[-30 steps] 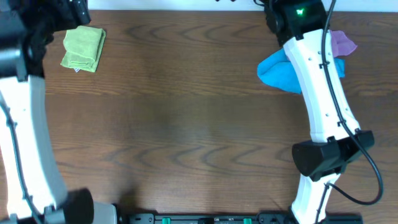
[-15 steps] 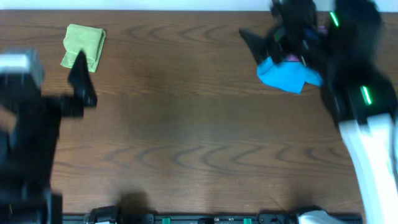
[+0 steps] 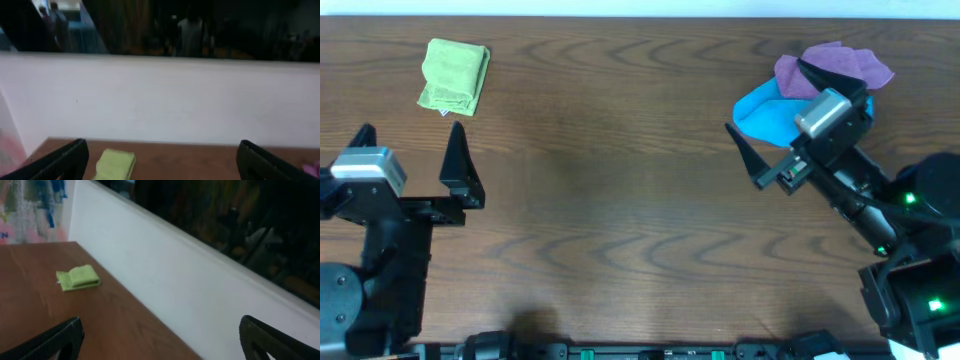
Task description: Fold the cloth
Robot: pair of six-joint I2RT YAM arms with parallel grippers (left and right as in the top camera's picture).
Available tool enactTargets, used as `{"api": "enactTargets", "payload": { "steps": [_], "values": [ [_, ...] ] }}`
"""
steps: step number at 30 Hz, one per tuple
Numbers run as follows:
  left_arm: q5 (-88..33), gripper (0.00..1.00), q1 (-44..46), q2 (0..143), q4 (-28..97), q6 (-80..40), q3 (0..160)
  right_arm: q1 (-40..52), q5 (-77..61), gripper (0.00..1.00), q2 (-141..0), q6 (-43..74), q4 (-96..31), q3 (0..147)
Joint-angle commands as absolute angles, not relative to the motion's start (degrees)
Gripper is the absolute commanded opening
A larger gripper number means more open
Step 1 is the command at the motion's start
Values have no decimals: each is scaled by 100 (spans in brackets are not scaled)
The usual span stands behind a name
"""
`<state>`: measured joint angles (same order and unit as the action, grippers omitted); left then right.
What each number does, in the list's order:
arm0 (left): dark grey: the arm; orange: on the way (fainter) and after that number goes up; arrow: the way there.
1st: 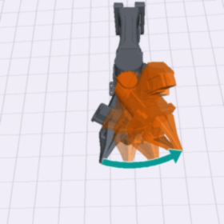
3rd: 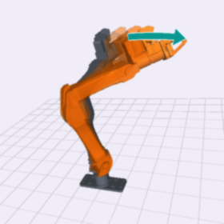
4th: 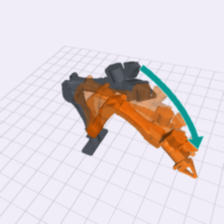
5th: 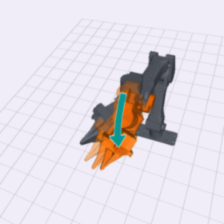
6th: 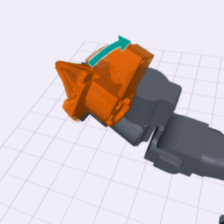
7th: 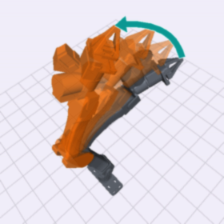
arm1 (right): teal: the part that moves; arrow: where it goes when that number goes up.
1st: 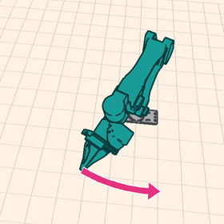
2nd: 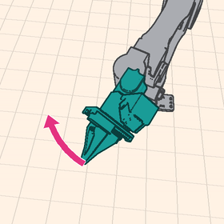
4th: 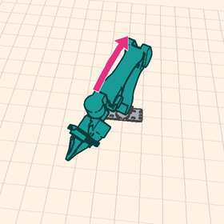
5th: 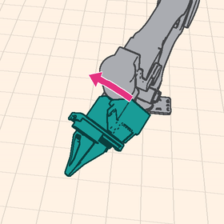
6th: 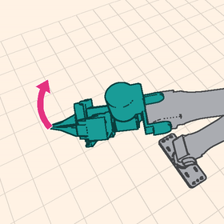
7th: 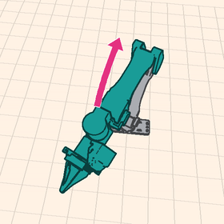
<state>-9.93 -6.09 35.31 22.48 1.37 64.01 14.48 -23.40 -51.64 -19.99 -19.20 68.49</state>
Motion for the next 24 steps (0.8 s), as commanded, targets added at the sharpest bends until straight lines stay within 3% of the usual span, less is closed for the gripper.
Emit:
{"api": "enactTargets", "payload": {
  "steps": [1,12,18,24],
  "values": [
    [-1013,95,-582,3518,2709,172,6390,1498,-2316,99,-5166,-2040,-2224,6829],
    [-805,95,-585,3518,5839,311,6388,1498,-2314,99,-5177,-2040,-4794,6827],
    [-377,95,-561,3264,5428,268,6073,1498,-2314,99,-5177,-2040,-6003,6827],
    [-246,95,-539,1990,4504,150,4812,1498,-2314,99,-5175,-2040,-6582,6827]
  ]
}}
